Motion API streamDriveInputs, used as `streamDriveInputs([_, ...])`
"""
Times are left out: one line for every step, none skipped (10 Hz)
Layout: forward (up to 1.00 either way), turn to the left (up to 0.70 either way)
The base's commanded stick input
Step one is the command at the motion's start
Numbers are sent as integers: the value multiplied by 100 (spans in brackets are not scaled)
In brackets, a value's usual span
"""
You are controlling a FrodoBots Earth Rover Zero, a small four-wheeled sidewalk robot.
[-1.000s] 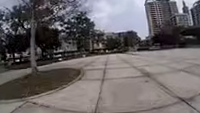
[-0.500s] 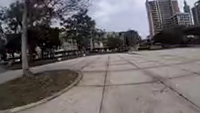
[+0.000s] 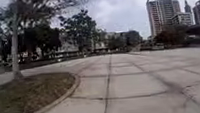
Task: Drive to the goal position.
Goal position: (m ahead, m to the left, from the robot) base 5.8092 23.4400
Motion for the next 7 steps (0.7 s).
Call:
streamDriveInputs([85,0])
streamDriveInputs([85,0])
streamDriveInputs([85,0])
streamDriveInputs([85,0])
streamDriveInputs([85,0])
streamDriveInputs([85,0])
streamDriveInputs([85,0])
